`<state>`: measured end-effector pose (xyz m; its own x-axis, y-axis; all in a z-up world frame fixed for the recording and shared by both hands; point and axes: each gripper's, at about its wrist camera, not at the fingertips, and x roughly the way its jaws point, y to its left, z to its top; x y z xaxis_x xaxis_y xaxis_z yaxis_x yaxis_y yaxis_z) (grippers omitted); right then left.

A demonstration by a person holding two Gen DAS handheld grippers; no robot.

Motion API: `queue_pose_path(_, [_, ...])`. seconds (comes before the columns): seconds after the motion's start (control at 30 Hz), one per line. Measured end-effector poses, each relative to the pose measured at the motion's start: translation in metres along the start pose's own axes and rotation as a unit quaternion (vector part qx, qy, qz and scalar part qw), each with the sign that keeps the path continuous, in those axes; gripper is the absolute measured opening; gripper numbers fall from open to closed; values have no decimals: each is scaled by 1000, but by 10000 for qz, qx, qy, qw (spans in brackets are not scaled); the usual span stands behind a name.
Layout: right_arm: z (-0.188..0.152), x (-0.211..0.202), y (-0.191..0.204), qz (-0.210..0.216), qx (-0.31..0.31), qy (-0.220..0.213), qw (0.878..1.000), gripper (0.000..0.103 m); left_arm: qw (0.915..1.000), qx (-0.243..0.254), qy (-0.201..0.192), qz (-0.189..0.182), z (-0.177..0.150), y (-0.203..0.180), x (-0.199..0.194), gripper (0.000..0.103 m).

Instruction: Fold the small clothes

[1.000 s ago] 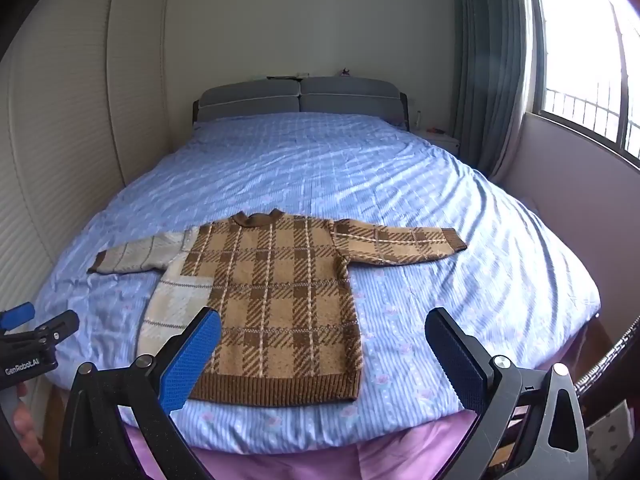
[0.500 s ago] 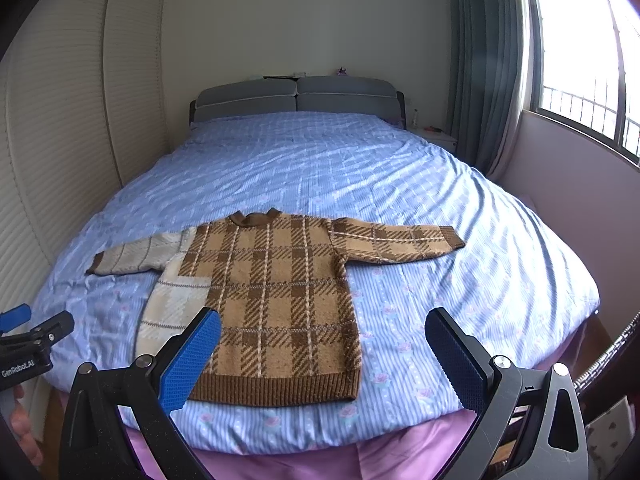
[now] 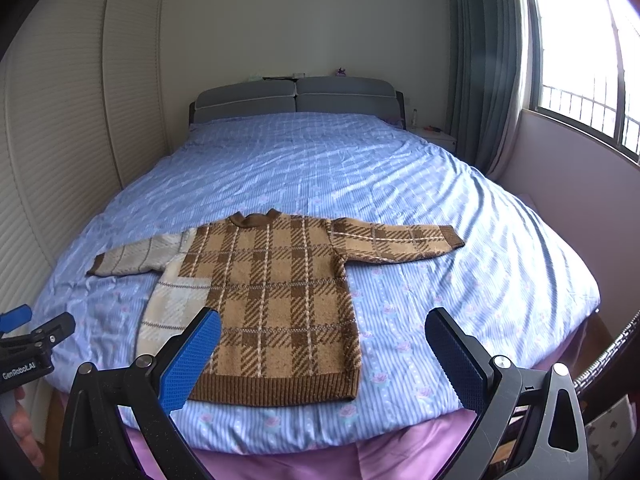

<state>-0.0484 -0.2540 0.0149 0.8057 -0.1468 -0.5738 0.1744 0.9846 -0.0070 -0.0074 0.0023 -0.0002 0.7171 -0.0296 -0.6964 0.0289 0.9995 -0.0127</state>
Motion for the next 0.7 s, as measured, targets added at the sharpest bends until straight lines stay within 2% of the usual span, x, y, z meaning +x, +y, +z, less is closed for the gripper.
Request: queue_pose_path(0.7, [1, -2, 0, 2, 0, 21, 10000, 102, 10000, 25, 6, 10, -1, -4, -1, 103])
